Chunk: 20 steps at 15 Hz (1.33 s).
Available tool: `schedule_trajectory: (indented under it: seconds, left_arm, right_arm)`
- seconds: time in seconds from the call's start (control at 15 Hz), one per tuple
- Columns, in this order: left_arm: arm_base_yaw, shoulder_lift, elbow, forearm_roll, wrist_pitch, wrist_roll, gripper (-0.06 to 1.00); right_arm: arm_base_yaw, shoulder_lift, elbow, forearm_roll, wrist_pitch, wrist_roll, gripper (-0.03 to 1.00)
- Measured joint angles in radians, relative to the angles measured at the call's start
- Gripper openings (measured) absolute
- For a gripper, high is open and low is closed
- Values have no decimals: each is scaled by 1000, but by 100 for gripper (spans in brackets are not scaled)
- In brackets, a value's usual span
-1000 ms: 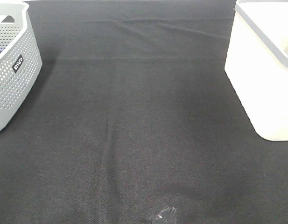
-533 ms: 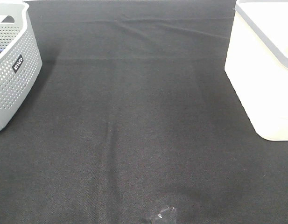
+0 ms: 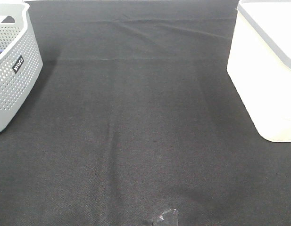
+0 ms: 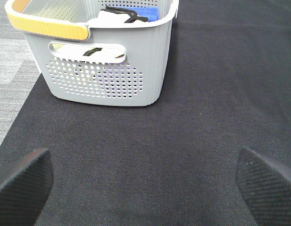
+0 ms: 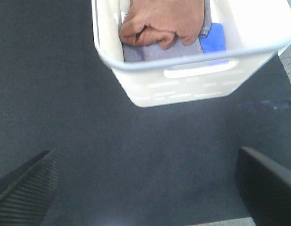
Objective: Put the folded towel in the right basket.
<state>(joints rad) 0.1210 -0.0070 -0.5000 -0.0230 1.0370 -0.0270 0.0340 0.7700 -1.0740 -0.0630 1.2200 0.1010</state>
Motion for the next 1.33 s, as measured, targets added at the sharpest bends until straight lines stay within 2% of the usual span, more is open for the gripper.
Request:
schedule_trajectory:
  seconds: [0.13,0.2,0.27,0.6,1.0,1.33]
  left_arm:
    - [0,0,0,0,0,0,98]
    - [0,0,0,0,0,0,98]
    - [0,0,0,0,0,0,98]
    - [0,0,0,0,0,0,98]
    - [0,0,0,0,0,0,98]
    - [0,0,0,0,0,0,98]
  right_arm:
    - [0,-75,55,0,-13,0,98]
    - [0,-229,165,0,-16,3,98]
    - [0,-229,165,0,-16,3,98]
    - [0,-547,349,0,-13,-4,98]
    - [0,-681,439,0,-43,-58,98]
    - [0,-770,558,3,-129,-84,98]
